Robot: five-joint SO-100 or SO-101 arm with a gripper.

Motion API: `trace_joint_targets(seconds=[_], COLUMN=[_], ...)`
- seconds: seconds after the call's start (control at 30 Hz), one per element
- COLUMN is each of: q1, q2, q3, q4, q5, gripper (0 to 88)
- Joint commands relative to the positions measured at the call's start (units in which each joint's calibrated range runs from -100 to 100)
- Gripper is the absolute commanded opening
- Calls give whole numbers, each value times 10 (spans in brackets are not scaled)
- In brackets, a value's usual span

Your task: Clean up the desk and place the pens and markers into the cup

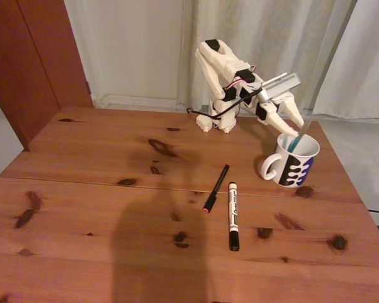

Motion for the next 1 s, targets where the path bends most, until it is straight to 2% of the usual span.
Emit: trace_joint_targets(seconds=[0.0, 0.27, 0.53, 0.63, 0.97], q1=[14, 63, 135, 162, 271], q2=[0, 2, 16, 59, 300], q3=[-9, -41, -229, -283, -406], q4=[-17, 13, 350, 437, 468], q5=[9, 10, 9, 10, 46], gripper=[123, 123, 129, 129, 123])
